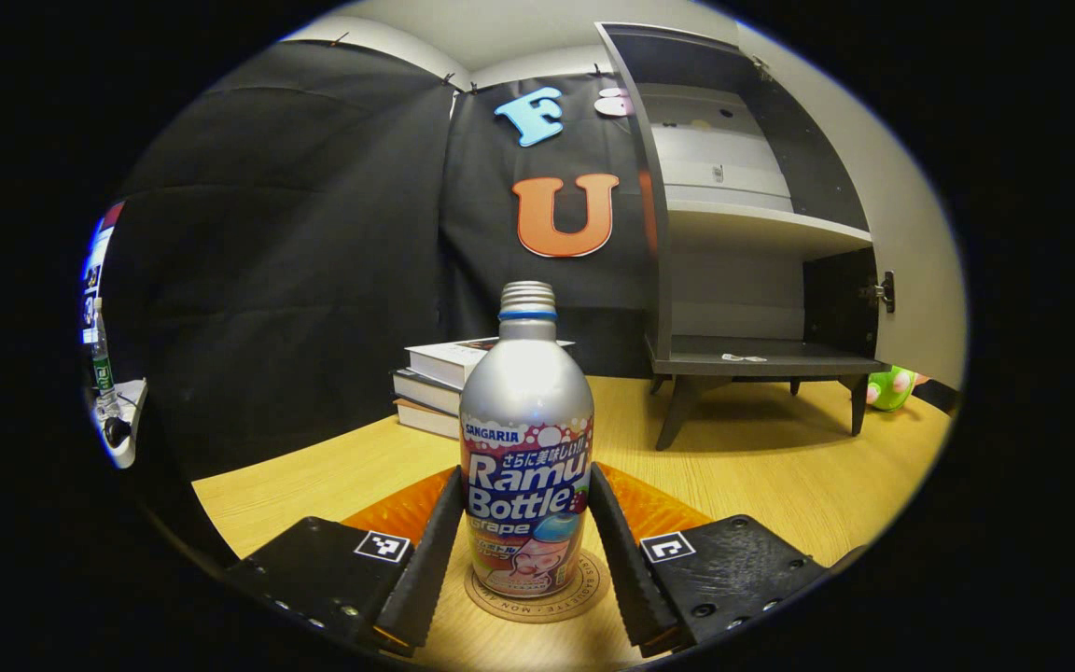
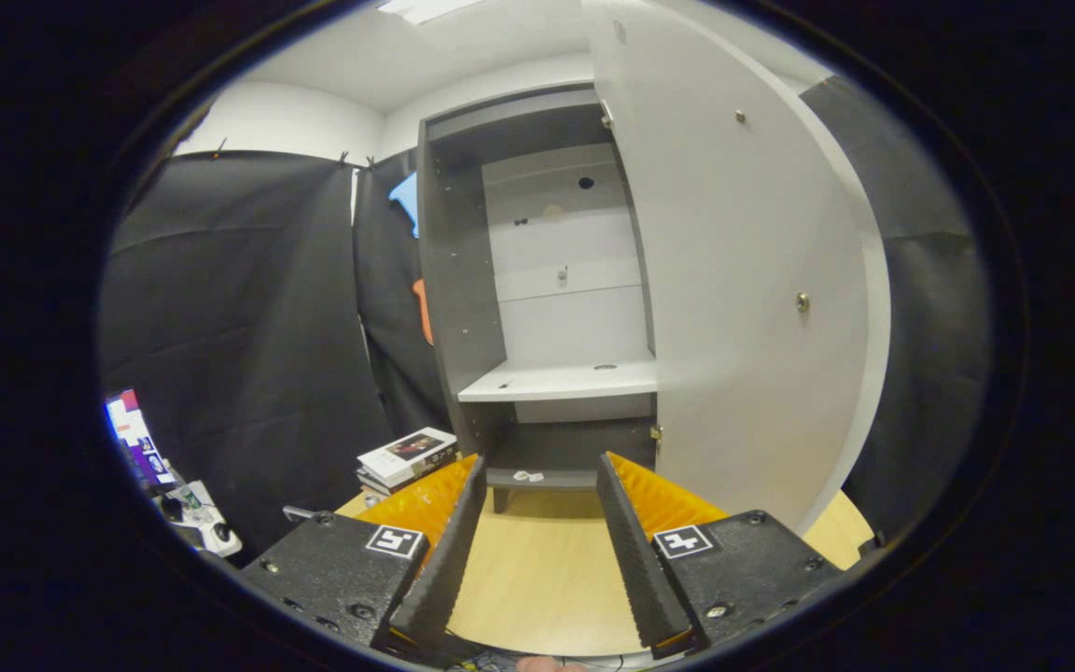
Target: Open the cabinet door with the right hand, grasp the bottle in the cabinet with the left hand and place it on the coaster, then close the cabinet door with the right hand.
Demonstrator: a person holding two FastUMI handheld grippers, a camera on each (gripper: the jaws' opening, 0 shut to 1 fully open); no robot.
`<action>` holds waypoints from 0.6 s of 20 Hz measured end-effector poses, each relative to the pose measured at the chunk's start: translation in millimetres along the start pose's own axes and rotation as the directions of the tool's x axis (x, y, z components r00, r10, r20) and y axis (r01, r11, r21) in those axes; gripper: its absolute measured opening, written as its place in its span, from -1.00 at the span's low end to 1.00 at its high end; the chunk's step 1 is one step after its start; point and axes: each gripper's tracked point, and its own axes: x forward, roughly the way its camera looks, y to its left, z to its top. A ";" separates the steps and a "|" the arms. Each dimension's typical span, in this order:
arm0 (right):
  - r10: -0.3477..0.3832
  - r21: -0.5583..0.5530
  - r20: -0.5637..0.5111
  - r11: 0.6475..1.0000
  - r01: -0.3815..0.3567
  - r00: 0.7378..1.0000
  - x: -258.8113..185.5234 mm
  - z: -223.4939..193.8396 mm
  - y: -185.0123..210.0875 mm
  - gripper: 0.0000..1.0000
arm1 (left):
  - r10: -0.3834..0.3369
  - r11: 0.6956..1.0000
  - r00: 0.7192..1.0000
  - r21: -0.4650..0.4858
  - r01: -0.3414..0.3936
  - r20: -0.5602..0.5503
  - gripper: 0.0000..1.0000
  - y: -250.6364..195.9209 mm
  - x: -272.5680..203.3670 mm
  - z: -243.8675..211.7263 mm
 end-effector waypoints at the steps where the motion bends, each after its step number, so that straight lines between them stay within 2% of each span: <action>1: -0.002 0.002 0.001 1.000 0.002 1.000 0.0 1.5 -0.4 0.52 | -0.004 1.000 1.000 0.010 0.004 0.005 0.48 -1.1 0.1 -0.7; 7: -0.010 -0.018 0.004 1.000 0.010 1.000 -1.3 3.8 1.5 0.52 | -0.023 1.000 1.000 0.004 0.023 0.003 0.49 -2.5 -6.8 -3.2; 12: -0.004 -0.022 0.000 1.000 0.004 1.000 1.2 3.7 4.7 0.52 | -0.057 0.998 0.998 0.008 0.057 -0.012 0.60 -9.8 -8.5 -3.9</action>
